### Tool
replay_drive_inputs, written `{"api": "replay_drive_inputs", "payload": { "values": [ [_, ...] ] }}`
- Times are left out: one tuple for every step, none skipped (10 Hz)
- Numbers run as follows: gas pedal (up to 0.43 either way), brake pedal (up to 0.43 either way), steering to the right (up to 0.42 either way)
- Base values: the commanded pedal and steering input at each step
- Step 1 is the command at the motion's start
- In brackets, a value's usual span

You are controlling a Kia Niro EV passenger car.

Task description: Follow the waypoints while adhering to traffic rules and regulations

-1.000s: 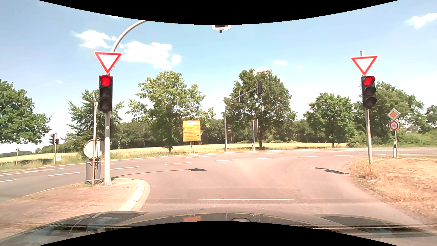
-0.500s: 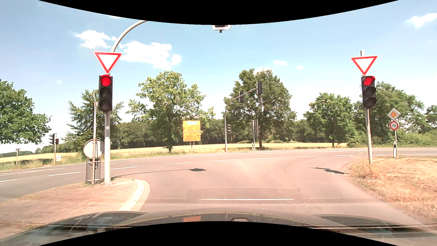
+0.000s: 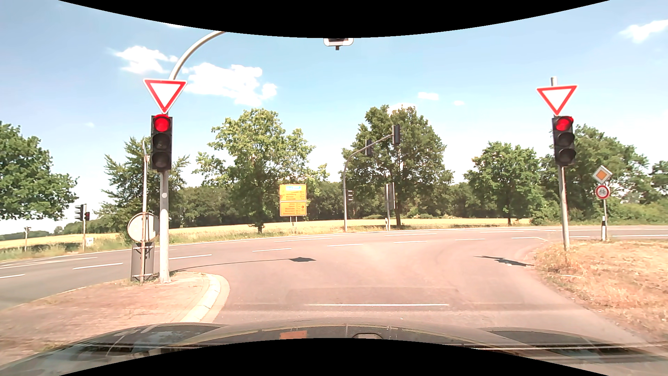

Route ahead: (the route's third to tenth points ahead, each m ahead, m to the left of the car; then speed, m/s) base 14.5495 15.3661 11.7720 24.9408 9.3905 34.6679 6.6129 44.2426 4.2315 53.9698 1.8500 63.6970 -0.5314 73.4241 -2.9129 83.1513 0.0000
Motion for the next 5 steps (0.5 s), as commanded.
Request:
{"api": "replay_drive_inputs", "payload": {
  "values": [
    [0.0, 0.0, -0.006],
    [0.0, 0.0, -0.005],
    [0.0, 0.0, -0.006],
    [0.0, 0.0, -0.006],
    [0.0, 0.0, -0.006]
  ]
}}
